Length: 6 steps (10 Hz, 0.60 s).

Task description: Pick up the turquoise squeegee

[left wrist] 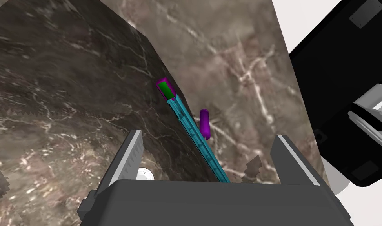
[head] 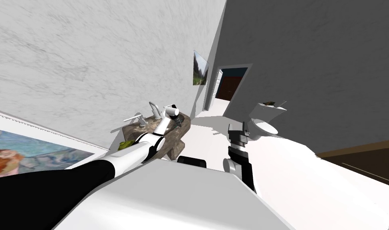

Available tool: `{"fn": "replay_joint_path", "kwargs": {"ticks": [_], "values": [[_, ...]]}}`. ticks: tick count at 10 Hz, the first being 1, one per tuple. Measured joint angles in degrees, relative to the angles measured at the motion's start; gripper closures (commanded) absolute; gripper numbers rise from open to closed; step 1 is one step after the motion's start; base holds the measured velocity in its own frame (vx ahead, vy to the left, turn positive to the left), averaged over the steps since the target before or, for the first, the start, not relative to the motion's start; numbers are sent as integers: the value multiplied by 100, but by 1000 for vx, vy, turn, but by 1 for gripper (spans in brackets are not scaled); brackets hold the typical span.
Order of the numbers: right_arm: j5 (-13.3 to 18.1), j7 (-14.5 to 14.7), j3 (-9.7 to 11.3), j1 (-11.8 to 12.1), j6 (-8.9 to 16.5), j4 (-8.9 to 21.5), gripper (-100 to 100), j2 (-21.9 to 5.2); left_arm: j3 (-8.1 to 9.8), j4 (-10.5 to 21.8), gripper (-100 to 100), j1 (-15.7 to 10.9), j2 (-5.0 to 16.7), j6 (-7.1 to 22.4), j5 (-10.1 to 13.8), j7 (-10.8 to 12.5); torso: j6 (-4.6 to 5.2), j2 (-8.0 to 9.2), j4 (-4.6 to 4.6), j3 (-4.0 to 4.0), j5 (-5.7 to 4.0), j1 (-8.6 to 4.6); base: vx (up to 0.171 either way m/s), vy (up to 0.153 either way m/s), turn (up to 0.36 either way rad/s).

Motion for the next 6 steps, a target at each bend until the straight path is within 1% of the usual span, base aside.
{"fn": "replay_joint_path", "kwargs": {"ticks": [1, 2, 5, 6], "values": [[0, 0, 0, 0, 0, 0, 0, 0, 0, 8, 0, -7, 2, 22, 0, 9, -1, 1, 0, 1, -1, -5, 0, 0, 0], [0, 0, 0, 0, 0, 0, 0, 0, 0, 7, -100, -6, 2, 20, 0, 8, -1, 1, 0, 1, -2, -9, 7, -7, -2], [0, 0, 0, 0, 0, 0, 0, 0, 4, 200, -100, 94, -40, -259, -52, -93, -1, -5, -2, -3, -3, -17, 12, -13, 1], [0, 0, 0, 0, 0, 0, 0, 0, 5, 213, 100, 97, -41, -287, -54, -104, -1, -3, -1, -2, -3, -15, 0, 0, 0]]}}
